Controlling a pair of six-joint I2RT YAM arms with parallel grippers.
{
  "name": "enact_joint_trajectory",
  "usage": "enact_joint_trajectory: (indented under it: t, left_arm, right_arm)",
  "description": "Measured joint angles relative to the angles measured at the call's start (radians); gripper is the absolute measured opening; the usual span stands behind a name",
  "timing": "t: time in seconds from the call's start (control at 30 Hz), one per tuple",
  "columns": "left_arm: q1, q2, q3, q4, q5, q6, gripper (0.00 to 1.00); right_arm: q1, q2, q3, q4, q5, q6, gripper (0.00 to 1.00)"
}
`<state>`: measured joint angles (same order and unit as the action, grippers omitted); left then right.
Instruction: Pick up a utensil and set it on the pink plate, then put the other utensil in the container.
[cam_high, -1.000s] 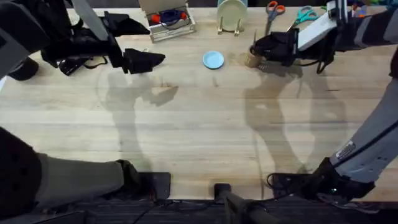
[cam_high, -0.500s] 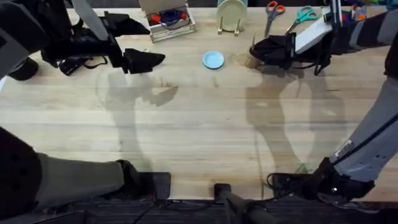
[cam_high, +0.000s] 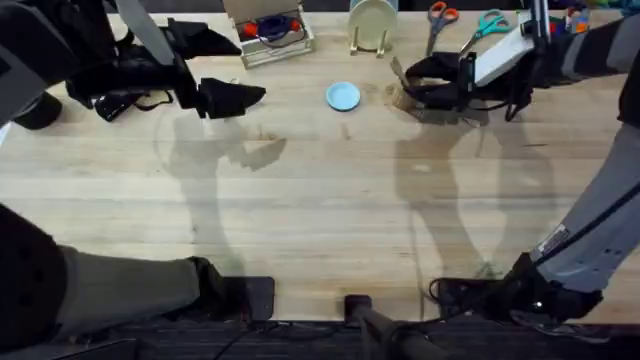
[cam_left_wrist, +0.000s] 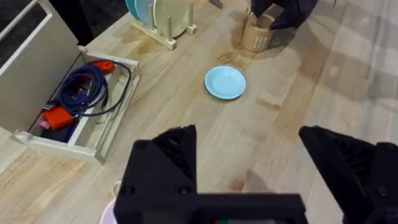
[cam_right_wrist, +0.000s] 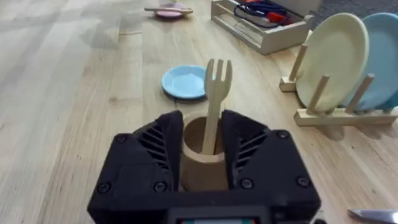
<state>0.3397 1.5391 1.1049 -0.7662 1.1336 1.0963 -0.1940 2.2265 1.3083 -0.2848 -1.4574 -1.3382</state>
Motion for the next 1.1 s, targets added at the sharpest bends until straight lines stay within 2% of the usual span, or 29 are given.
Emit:
enact_joint_trajectory:
  t: [0.27, 0.43, 0.5, 0.57, 0.7, 0.93, 1.0, 1.1]
  left_arm:
    - [0.0, 0.0, 0.0, 0.0, 0.0, 0.0, 0.993]
    - [0.0, 0.0, 0.0, 0.0, 0.0, 0.0, 0.993]
    - [0.0, 0.0, 0.0, 0.0, 0.0, 0.0, 0.993]
    - [0.0, 0.0, 0.0, 0.0, 0.0, 0.0, 0.993]
    - [0.0, 0.0, 0.0, 0.0, 0.0, 0.0, 0.993]
    - [0.0, 0.0, 0.0, 0.0, 0.0, 0.0, 0.993]
    - [0.0, 0.0, 0.0, 0.0, 0.0, 0.0, 0.993]
    - [0.0, 0.0, 0.0, 0.0, 0.0, 0.0, 0.993]
  right_arm:
    - [0.0, 0.0, 0.042, 0.0, 0.003, 0.06, 0.482]
    - [0.0, -0.015, 0.067, 0.0, 0.004, 0.108, 0.637]
    - [0.0, -0.033, 0.068, 0.0, 0.005, 0.129, 0.727]
    - [0.0, -0.059, 0.068, 0.0, 0.006, 0.162, 0.754]
    - [0.0, -0.119, 0.068, 0.0, 0.003, 0.263, 0.783]
    - [0.0, -0.224, 0.08, 0.0, -0.048, 0.469, 0.939]
    - [0.002, -0.26, 0.082, 0.0, -0.04, 0.534, 0.988]
    - [0.011, -0.315, 0.083, 0.0, 0.003, 0.618, 0.993]
